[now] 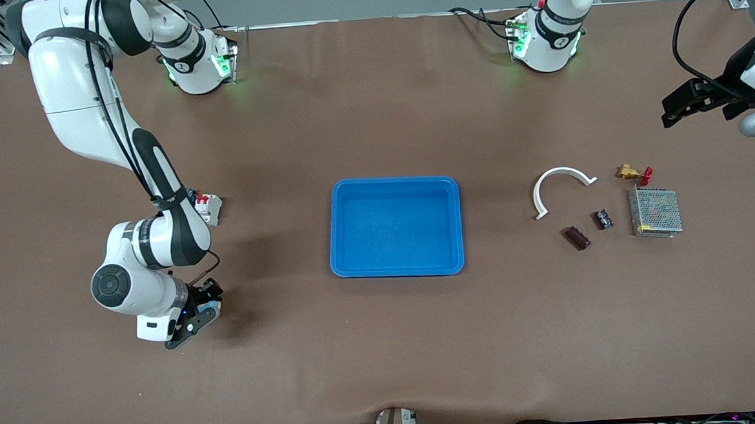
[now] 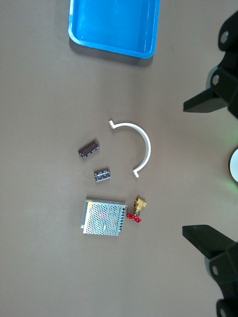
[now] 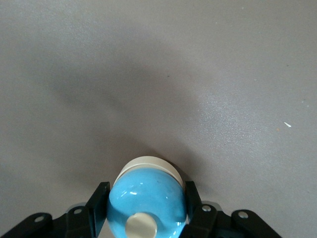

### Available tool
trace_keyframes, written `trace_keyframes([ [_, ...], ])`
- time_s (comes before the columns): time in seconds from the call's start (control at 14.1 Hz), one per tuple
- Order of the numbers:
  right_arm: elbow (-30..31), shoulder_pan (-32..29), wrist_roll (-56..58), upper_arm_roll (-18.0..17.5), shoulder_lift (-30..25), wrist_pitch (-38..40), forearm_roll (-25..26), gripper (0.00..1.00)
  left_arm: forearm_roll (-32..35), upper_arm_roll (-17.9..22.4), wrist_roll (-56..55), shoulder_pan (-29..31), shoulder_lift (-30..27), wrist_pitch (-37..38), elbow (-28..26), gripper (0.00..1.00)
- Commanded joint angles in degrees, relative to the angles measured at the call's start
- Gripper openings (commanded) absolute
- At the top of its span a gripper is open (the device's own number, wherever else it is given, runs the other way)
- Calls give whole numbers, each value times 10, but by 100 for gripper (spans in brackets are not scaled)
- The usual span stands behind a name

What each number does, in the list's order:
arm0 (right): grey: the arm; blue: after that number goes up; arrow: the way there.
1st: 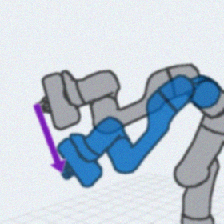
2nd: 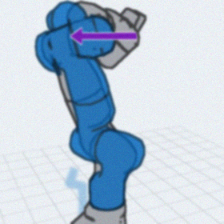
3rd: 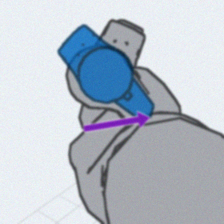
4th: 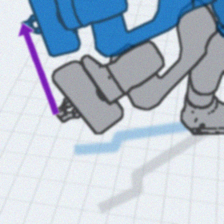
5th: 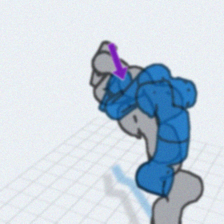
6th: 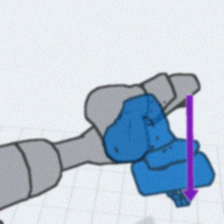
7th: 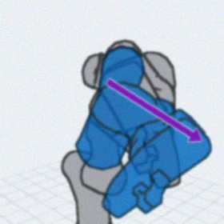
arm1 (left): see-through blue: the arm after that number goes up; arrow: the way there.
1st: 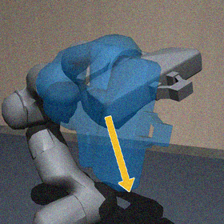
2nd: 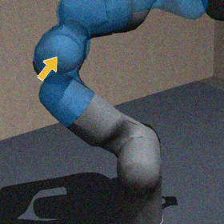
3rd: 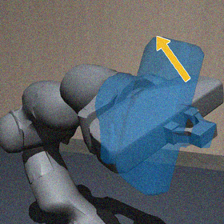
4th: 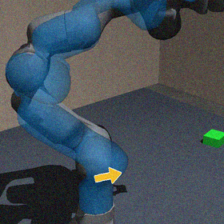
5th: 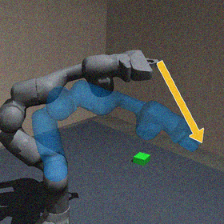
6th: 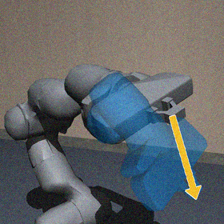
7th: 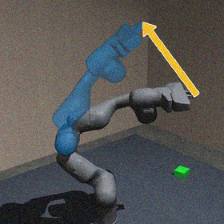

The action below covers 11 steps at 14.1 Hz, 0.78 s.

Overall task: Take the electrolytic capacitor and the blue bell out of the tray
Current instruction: 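Carry the bell beside the first bell and open the right gripper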

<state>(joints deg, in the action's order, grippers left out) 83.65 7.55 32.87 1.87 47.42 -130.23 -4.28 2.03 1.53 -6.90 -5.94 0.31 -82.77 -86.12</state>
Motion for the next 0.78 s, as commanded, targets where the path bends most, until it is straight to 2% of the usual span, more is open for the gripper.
trace_keyframes([
  [0.0, 2, -10, 19, -5, 1, -7, 2, 54, -14, 1, 11, 2, -9, -6, -9, 100],
  [0.14, 2, -10, 19, -5, 3, -10, 1, 59, -13, 1, 11, 1, -9, -6, -9, 100],
  [0.28, 1, -11, 18, -5, 5, -10, -1, 73, -14, 1, 11, 4, -10, -6, -10, 100],
  [0.36, 1, -11, 17, -5, 5, -10, -1, 95, -14, 1, 11, 4, -10, -6, -11, 100],
  [0.43, 0, -11, 16, -5, 5, -10, -2, 100, -14, 1, 11, 4, -12, -6, -12, 100],
  [0.71, -11, -14, 6, -6, 0, -1, -16, 100, -14, 1, 11, 4, -17, -13, -22, 100],
])
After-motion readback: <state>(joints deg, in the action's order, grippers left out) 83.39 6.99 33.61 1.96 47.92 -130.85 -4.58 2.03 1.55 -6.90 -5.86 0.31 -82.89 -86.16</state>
